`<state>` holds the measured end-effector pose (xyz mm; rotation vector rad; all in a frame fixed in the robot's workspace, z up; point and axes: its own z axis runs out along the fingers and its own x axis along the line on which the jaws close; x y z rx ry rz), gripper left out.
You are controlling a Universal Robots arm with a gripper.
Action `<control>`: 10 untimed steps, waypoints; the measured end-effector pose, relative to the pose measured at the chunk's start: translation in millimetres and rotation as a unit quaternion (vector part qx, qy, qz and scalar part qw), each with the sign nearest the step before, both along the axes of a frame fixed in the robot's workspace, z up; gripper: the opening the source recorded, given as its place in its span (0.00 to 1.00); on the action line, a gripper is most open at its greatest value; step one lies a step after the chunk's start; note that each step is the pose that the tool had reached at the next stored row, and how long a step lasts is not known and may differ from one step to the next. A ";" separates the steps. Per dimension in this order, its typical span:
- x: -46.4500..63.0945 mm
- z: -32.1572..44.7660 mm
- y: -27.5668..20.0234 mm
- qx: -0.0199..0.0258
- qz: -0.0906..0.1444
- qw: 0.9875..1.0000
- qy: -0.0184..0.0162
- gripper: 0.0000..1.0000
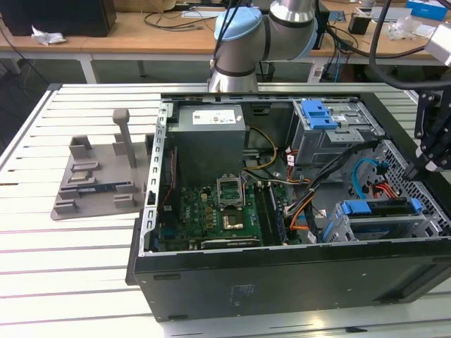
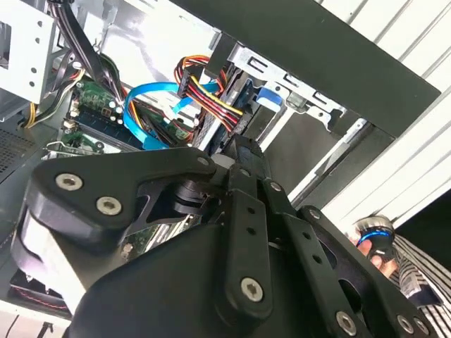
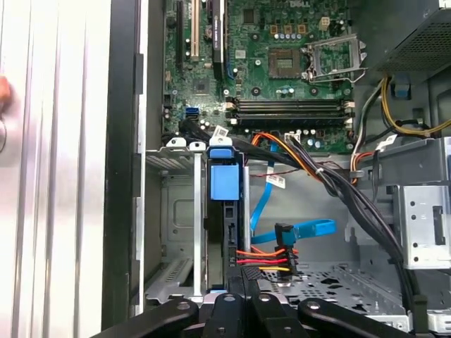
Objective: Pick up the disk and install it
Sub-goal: 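Insert the first disk wire, then insert the second disk wire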
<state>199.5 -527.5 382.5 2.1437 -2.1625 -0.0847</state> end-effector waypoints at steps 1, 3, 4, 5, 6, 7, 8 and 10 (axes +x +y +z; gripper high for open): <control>0.0 0.2 0.0 0.000 0.000 1.000 0.000 0.11; 0.0 0.2 0.0 0.000 0.000 1.000 0.000 0.11; 0.0 0.2 0.0 0.000 0.000 1.000 0.000 0.11; 0.0 0.2 0.0 0.000 0.000 1.000 0.000 0.11; 0.0 0.2 0.0 0.000 0.000 1.000 0.000 0.11; 0.0 0.2 0.0 0.000 0.000 1.000 0.000 0.11; 0.0 0.2 0.0 0.000 0.000 1.000 0.000 0.11; 0.0 0.2 0.0 0.000 0.000 1.000 0.000 0.24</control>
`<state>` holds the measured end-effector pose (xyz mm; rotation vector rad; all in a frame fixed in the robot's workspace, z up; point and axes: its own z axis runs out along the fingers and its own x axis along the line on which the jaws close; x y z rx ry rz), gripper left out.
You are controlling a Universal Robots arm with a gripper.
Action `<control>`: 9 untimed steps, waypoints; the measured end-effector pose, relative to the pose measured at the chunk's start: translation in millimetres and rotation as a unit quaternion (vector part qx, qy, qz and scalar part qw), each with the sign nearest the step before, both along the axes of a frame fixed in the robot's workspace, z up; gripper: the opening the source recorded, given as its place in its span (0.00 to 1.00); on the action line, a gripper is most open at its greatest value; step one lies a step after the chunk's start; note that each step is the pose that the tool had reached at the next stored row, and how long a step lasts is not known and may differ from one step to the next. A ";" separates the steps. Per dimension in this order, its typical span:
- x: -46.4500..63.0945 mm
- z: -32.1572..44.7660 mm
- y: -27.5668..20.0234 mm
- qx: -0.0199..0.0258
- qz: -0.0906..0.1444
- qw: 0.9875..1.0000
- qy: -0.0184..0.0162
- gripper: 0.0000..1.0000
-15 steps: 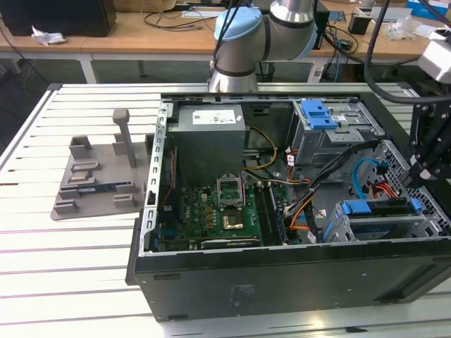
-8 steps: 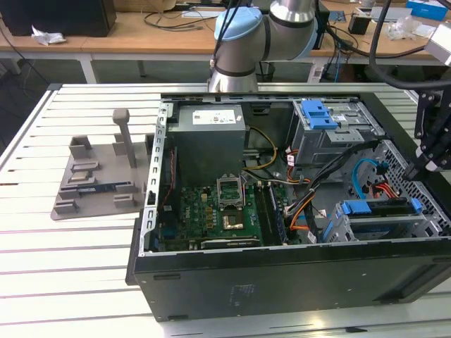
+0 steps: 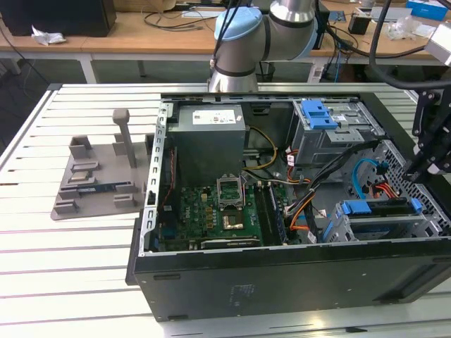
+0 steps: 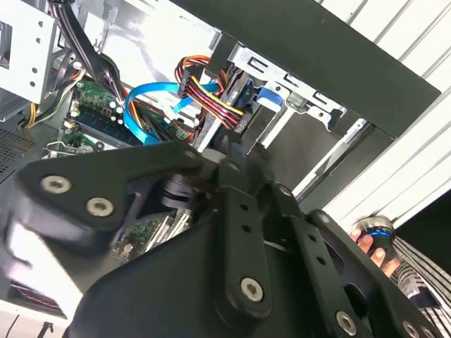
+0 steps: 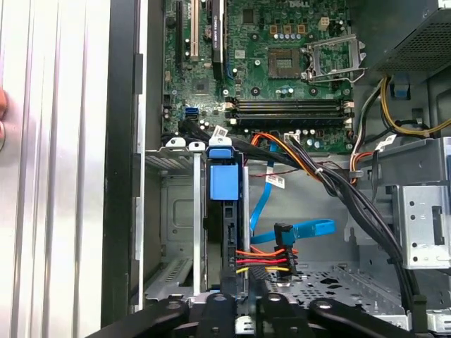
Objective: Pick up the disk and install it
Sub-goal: 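Insert the second disk wire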
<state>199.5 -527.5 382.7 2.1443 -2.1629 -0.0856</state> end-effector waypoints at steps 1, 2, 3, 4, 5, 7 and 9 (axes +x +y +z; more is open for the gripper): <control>0.0 0.0 0.0 0.000 0.000 1.000 0.000 0.29; 0.0 0.0 0.0 0.000 0.000 1.000 0.000 0.36; 0.0 0.0 0.5 0.000 0.000 1.000 0.000 0.36; -0.1 0.1 2.4 0.000 0.000 1.000 0.000 0.36; -0.6 -0.1 9.2 0.000 0.000 1.000 0.000 0.36; -6.7 -0.2 18.6 0.001 0.000 1.000 0.000 0.36; -18.5 -1.3 19.1 0.004 0.000 1.000 0.000 0.36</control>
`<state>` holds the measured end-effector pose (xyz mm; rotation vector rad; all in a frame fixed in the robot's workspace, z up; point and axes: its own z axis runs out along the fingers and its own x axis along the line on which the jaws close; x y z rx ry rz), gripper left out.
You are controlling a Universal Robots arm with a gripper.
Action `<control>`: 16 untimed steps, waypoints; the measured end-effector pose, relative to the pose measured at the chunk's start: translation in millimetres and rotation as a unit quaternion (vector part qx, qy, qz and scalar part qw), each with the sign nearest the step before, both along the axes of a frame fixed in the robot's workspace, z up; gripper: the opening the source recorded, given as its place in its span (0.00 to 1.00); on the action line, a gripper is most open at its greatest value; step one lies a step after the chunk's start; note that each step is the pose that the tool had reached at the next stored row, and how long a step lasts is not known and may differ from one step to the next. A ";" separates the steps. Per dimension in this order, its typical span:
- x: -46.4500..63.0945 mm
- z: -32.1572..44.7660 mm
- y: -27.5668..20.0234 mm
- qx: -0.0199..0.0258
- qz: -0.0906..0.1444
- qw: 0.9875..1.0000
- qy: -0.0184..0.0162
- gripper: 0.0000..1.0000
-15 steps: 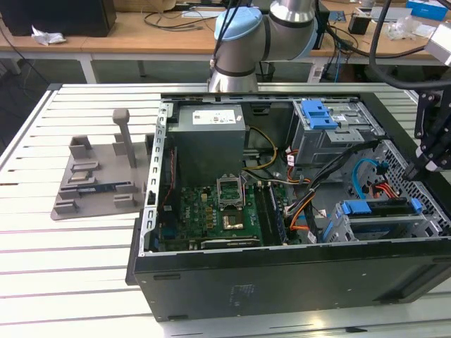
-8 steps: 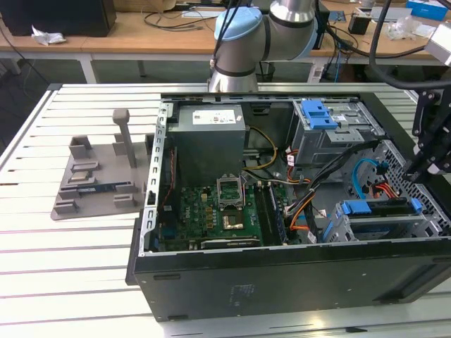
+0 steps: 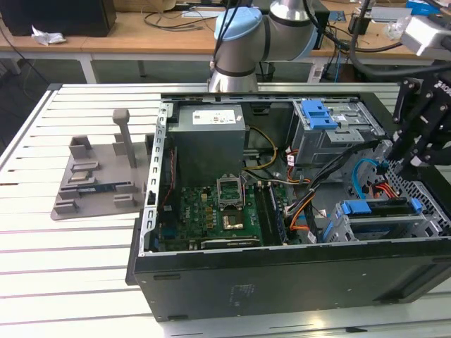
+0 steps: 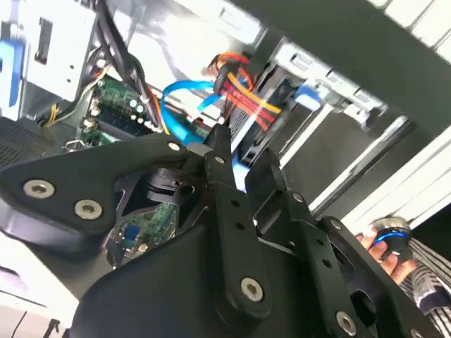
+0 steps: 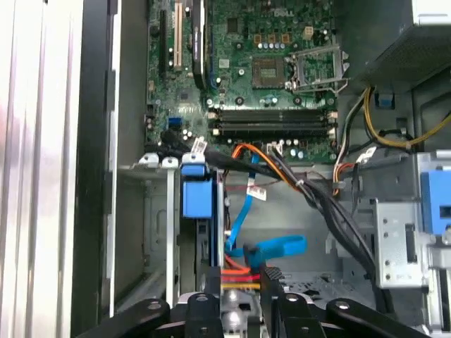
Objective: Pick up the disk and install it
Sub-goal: 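Insert the second disk wire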
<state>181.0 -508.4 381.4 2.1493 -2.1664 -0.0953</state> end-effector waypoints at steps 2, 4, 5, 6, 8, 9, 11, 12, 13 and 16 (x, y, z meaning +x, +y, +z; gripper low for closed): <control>-8.8 -7.4 0.4 0.003 0.001 1.000 0.000 0.36; -8.7 -9.0 0.5 0.005 0.002 1.000 0.000 0.36; -8.7 -9.0 0.6 0.006 0.002 1.000 0.000 0.36; -8.7 -9.1 0.6 0.006 0.002 1.000 0.000 0.36; -8.7 -9.2 0.6 0.006 0.002 1.000 0.000 0.35; -8.7 -9.1 0.6 0.006 0.002 1.000 0.000 0.28; -8.7 -9.2 0.5 0.006 0.002 1.000 0.000 0.16; -8.7 -9.2 0.5 0.006 0.002 1.000 0.000 0.16; -8.7 -9.2 0.6 0.006 0.002 1.000 0.000 0.16; -8.7 -10.1 -3.7 0.006 0.002 1.000 0.000 0.16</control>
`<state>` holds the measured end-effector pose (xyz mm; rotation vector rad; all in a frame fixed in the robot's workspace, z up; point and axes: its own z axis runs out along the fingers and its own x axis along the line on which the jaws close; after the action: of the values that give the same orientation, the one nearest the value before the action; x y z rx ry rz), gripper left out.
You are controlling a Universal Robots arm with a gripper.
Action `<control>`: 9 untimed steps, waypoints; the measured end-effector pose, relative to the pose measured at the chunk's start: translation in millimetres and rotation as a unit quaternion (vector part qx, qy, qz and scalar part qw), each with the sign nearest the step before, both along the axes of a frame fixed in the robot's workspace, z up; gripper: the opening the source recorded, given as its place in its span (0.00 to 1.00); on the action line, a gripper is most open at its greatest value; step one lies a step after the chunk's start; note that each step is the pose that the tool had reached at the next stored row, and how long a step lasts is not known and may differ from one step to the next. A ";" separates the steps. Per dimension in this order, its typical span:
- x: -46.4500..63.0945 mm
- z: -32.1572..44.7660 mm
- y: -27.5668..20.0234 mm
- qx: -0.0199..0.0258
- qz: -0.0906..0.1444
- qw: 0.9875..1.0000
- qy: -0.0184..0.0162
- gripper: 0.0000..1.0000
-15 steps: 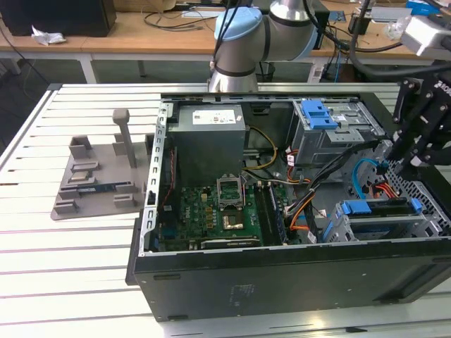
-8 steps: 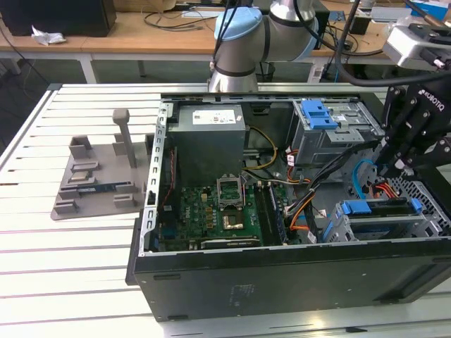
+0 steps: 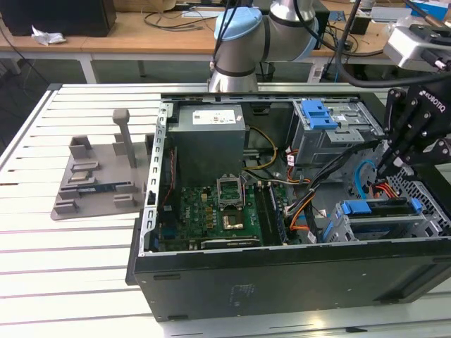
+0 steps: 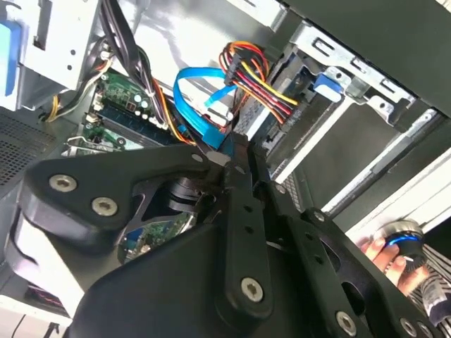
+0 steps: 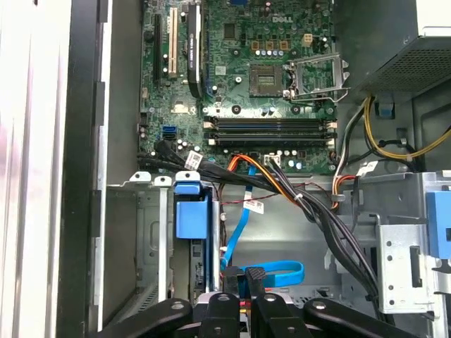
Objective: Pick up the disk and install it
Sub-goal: 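Insert the second disk wire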
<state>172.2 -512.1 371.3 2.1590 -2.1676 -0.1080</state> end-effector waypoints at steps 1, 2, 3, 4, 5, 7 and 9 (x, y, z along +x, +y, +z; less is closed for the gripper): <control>0.0 -1.4 -1.8 0.000 0.000 1.000 0.000 0.16; 0.0 -3.4 -5.4 0.002 0.000 1.000 0.000 0.16; -0.1 -4.5 -8.6 0.005 0.000 1.000 0.000 0.16; 0.0 -5.3 -11.6 0.008 0.000 1.000 0.000 0.16; 0.1 -6.9 -16.3 0.012 0.000 1.000 0.000 0.16; 0.4 -8.8 -19.7 0.014 0.000 1.000 0.000 0.16; 1.3 -11.6 -23.1 0.016 0.001 1.000 0.000 0.16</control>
<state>173.5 -535.2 359.7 2.1784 -2.1777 -0.1432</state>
